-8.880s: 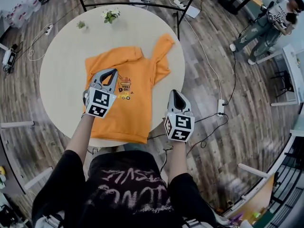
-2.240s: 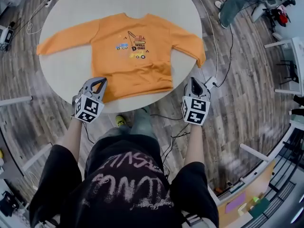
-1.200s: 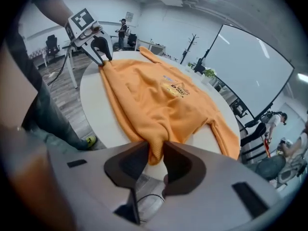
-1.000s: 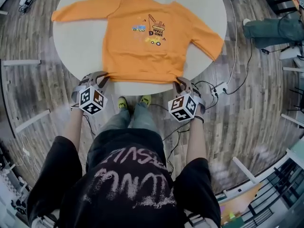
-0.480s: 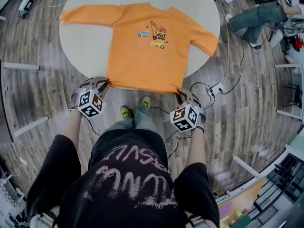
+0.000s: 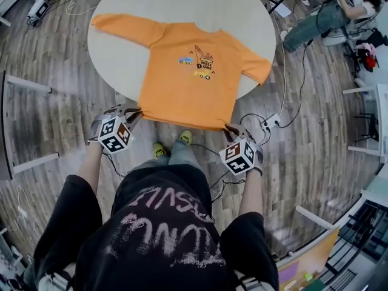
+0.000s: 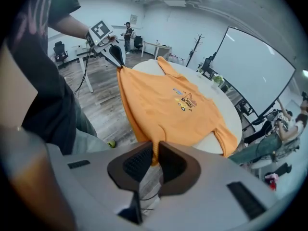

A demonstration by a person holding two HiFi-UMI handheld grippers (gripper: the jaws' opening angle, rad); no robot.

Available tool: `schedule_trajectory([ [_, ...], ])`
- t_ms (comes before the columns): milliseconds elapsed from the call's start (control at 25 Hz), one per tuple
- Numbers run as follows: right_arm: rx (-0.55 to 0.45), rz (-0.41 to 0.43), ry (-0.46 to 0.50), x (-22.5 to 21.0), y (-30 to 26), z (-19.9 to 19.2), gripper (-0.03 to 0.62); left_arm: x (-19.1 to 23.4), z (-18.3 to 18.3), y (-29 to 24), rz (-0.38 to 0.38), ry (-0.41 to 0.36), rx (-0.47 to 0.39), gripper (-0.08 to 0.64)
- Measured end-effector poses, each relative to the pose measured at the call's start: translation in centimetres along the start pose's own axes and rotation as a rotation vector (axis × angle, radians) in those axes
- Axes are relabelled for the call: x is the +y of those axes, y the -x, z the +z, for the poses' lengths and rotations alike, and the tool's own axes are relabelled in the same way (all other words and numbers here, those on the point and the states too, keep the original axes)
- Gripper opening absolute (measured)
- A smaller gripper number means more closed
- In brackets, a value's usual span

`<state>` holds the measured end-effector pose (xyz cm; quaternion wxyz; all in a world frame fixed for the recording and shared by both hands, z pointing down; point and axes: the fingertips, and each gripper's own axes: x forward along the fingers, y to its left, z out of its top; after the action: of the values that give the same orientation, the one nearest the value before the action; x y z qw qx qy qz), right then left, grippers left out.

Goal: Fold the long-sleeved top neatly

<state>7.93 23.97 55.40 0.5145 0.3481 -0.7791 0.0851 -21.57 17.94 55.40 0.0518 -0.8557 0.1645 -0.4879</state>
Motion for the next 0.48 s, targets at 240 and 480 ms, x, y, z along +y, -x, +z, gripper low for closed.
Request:
schedule_trajectory([
  [240,-0.04,-0.006,-0.022,-2.5,2.3,2.5,0.044,2.7,1.9,1.5,-0.02,-0.002,-0.038,0.029],
  [480,-0.062,0.063,-0.023,-7.7,3.7,5.5,0.044,7.6,4.8,1.8,-0.093,0.017,-0.051,0.028],
])
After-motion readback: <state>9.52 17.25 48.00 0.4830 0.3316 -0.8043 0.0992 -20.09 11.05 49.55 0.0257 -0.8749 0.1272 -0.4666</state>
